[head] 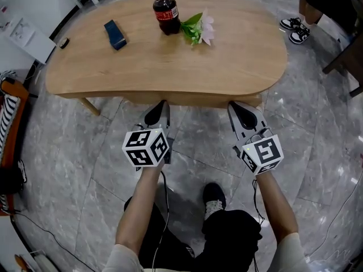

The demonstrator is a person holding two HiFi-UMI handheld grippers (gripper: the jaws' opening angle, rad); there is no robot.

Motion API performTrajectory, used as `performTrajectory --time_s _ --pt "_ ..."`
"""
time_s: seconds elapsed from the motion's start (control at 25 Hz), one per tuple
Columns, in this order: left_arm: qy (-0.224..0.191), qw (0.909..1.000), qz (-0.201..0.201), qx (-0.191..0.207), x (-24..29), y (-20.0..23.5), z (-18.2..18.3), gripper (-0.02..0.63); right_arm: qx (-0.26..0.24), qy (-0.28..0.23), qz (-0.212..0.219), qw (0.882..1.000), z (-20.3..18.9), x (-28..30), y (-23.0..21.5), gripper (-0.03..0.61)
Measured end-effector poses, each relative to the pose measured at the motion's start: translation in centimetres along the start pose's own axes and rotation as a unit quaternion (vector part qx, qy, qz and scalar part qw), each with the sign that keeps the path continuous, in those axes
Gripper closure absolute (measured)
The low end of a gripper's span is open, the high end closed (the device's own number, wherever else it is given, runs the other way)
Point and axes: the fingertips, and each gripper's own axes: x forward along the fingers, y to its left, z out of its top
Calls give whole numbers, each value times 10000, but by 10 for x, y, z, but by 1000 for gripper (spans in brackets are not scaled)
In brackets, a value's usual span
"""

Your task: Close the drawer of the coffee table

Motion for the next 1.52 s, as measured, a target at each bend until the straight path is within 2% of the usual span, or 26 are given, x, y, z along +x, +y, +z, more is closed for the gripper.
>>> performTrajectory --time_s 0.48,1.04,1.16,1.32,1.52 --pt "-120 9999 53 -97 17 6 7 606 48 -26 -53 10000 2 16 -13 563" --pt "-158 9998 83 -11 20 5 9 606 89 13 -197 9998 4 21 -14 561" --pt "-116 9999 99 -9 10 3 11 606 231 170 -235 9993 2 17 -11 561" --pt "178 9998 77 -73 -17 -9 13 606 507 698 -321 9958 4 3 -4 561" --pt "647 9978 -83 123 -67 -29 43 606 702 1250 -416 9888 43 -25 21 561"
